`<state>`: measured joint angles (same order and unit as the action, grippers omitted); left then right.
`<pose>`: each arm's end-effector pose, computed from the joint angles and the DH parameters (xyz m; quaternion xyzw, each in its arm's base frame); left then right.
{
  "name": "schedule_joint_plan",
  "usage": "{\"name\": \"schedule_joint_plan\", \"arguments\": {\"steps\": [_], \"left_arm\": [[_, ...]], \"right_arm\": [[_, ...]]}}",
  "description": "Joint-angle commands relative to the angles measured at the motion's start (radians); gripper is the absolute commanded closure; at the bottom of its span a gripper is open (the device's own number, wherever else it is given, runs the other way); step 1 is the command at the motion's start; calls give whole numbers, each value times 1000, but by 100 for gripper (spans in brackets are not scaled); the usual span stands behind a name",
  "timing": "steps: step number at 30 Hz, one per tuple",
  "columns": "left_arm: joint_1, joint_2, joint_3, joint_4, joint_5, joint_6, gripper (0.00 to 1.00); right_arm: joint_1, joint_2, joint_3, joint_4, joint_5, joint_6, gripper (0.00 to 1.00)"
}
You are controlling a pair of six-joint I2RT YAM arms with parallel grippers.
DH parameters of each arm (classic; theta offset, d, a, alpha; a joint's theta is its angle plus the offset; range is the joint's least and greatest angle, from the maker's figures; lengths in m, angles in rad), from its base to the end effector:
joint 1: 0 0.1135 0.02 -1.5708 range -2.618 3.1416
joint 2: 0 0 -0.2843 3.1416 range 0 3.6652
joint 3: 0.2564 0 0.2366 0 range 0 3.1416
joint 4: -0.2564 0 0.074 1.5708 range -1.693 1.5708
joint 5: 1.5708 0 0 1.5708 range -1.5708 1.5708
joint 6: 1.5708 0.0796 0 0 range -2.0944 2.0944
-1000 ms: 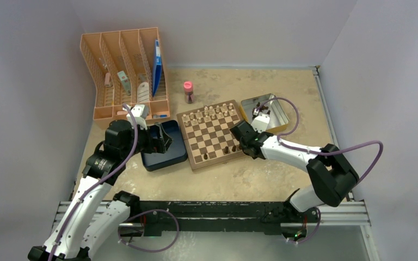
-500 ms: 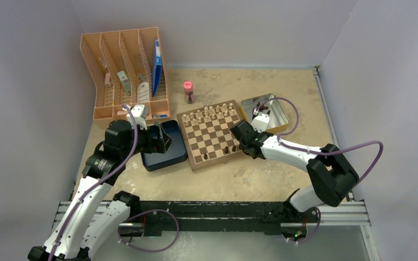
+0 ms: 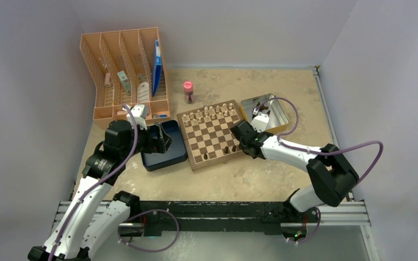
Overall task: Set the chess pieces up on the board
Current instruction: Place the chess piece on the chessboard.
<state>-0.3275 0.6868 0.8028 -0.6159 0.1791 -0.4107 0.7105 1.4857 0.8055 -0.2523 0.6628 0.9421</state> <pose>0.1415 -0.0630 0.3068 0.0100 0.8577 -0.2551 0.4462 0.2540 0.1540 0.1897 0.2051 0.8800 0.0089 0.4282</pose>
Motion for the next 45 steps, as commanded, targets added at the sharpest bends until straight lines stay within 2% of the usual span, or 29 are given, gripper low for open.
{"name": "schedule_joint_plan", "arguments": {"steps": [1, 9, 28, 32, 45], "left_arm": [[5, -9, 1, 41, 11, -2, 7], [5, -10, 1, 41, 10, -2, 7], [5, -15, 1, 38, 1, -5, 7], [5, -11, 2, 39, 4, -4, 7], [5, -2, 1, 42, 19, 0, 7]], "right_arm": [[0, 6, 33, -3, 20, 4, 75], [1, -21, 73, -43, 28, -1, 71], [-1, -54, 190, -129, 42, -48, 71], [-19, -42, 239, -80, 66, -110, 70], [-235, 109, 319, 221, 1, -415, 68]]}}
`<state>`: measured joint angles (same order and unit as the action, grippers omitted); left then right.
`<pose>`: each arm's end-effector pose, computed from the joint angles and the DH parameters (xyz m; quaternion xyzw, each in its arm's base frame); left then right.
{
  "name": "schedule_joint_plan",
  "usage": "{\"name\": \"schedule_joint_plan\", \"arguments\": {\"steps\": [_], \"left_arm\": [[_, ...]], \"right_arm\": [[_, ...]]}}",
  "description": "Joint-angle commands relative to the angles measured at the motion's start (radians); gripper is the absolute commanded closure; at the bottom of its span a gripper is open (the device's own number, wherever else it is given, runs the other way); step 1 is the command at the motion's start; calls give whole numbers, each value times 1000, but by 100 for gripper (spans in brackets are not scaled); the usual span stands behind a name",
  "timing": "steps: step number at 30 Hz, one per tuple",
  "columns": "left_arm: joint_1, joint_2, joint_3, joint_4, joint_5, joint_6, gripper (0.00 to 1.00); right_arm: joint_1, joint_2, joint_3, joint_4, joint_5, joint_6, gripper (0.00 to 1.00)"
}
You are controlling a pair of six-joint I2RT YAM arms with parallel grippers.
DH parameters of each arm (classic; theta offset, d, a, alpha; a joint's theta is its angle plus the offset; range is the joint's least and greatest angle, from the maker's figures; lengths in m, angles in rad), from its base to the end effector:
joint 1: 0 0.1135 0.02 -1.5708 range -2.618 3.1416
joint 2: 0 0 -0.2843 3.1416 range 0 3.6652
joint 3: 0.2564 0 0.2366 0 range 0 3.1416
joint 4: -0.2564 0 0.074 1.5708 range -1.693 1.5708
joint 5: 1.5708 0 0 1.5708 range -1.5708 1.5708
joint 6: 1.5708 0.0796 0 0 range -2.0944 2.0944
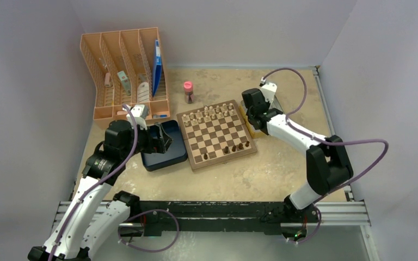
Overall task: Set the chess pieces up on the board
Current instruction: Place the chess piece on the chessboard, then pick up the chess piece from the storage box.
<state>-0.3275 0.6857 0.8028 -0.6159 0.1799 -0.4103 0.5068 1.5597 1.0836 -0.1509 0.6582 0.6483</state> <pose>0.1412 -0.0630 0.3070 0.0104 0.8574 -0.2554 0.4466 0.3372 0.1315 0.2659 0.2061 0.8304 -0.0063 0.5176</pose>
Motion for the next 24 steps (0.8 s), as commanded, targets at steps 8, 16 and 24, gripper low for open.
{"name": "schedule_joint_plan", "arguments": {"steps": [8, 16, 24], "left_arm": [[5, 8, 1, 43, 20, -1, 7], [5, 17, 1, 41, 14, -1, 7], [6, 23, 1, 45, 24, 1, 7]], "right_arm": [[-57, 236, 183, 128, 138, -274, 67], [-132, 283, 187, 146, 36, -284, 67], [-224, 229, 131, 195, -50, -233, 68]]}}
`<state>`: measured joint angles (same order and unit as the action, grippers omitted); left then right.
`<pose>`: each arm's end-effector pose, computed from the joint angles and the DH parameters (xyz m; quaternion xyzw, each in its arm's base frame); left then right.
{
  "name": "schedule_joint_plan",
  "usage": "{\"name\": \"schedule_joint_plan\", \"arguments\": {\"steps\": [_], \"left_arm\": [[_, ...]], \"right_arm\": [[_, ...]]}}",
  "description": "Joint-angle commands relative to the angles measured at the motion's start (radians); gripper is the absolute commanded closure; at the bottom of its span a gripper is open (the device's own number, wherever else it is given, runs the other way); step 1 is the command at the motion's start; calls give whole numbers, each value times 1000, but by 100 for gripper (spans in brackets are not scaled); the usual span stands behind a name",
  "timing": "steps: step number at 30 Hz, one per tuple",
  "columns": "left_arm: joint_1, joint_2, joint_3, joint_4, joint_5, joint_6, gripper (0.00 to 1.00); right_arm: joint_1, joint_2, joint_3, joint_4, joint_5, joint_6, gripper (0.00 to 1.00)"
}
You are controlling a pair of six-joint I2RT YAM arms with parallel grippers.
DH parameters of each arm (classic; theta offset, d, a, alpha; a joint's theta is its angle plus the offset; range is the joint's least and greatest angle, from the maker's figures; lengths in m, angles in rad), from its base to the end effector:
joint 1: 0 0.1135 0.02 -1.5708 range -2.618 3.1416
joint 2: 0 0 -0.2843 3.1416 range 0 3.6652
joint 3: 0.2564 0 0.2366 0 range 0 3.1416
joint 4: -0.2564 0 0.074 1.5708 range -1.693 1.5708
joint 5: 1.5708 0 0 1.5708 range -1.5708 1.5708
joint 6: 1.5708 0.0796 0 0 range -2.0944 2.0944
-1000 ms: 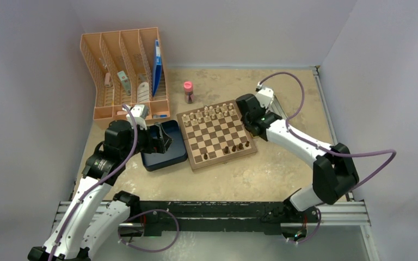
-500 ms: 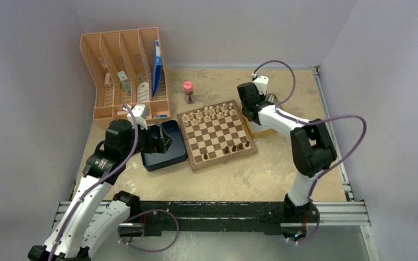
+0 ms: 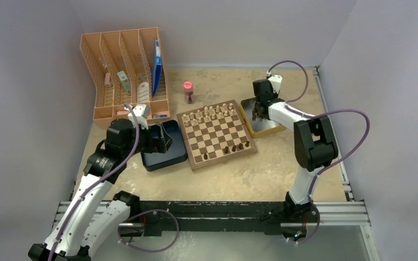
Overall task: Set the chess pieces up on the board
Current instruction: Pick up the chess piece from the storage box.
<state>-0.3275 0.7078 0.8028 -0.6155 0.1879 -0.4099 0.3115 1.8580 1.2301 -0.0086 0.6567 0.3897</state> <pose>0.1450 -0.0650 0.3041 0.0115 0.8626 -0.2556 0.4363 0.4253 0.0859 0.2188 0.1782 0.8388 -0.1240 0.4992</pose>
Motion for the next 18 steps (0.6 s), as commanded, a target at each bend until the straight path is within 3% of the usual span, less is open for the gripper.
{"name": "schedule_joint_plan", "arguments": {"steps": [1, 10, 18], "left_arm": [[5, 1, 1, 45, 17, 1, 7], [5, -3, -1, 43, 11, -1, 7], [5, -1, 1, 43, 10, -1, 7]], "right_arm": [[-38, -69, -15, 52, -70, 33, 68], [-149, -82, -56, 50, -260, 122, 66], [-162, -103, -95, 52, -269, 122, 66]]}}
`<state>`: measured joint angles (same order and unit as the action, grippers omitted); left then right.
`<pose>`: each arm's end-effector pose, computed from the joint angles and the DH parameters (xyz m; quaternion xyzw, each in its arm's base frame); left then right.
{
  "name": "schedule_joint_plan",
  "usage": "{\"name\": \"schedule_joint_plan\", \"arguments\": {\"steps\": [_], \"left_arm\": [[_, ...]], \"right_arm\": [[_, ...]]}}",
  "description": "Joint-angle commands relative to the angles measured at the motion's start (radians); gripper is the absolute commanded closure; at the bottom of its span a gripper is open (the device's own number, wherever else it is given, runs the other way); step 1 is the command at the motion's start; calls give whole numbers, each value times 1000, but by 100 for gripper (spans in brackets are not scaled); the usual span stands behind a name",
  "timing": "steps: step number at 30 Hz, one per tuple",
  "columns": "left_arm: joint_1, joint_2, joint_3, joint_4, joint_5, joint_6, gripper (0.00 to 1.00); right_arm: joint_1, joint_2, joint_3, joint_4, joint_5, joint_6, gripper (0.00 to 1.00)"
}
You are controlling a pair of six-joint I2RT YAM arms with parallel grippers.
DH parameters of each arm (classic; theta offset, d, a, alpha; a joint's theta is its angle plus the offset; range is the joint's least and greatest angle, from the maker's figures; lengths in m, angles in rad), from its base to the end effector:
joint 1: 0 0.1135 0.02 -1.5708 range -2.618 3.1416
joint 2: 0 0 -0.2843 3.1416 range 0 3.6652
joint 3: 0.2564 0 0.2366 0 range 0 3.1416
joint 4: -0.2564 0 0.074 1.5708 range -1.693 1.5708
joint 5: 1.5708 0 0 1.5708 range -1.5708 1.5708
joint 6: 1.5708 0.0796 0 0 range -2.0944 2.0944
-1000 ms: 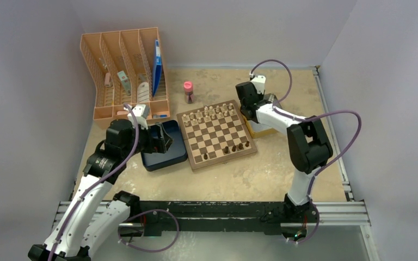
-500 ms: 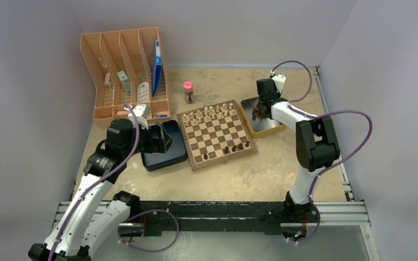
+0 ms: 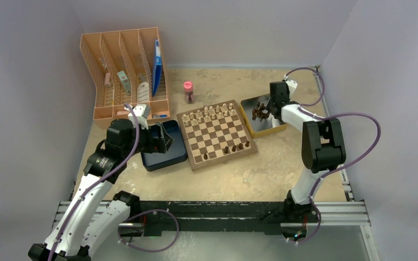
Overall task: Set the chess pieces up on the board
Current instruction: Pick up the chess piece from the storage box.
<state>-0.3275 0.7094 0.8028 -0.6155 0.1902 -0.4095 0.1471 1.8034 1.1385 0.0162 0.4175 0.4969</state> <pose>0.1452 -0.0652 0.3039 0.0122 0.8630 -0.2562 0.4353 0.4198 0.0296 0.2075 0.2433 0.8467 -0.0383 0.4716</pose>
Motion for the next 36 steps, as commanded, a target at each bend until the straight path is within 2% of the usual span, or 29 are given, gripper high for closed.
{"name": "schedule_joint_plan", "arguments": {"steps": [1, 7, 36], "left_arm": [[5, -3, 1, 42, 8, -2, 7], [5, -2, 0, 40, 2, -3, 7], [6, 11, 1, 42, 2, -1, 7]], "right_arm": [[3, -50, -6, 32, -34, 12, 66], [2, -43, -6, 50, -85, -4, 67], [2, 12, 9, 6, -106, 2, 70]]}}
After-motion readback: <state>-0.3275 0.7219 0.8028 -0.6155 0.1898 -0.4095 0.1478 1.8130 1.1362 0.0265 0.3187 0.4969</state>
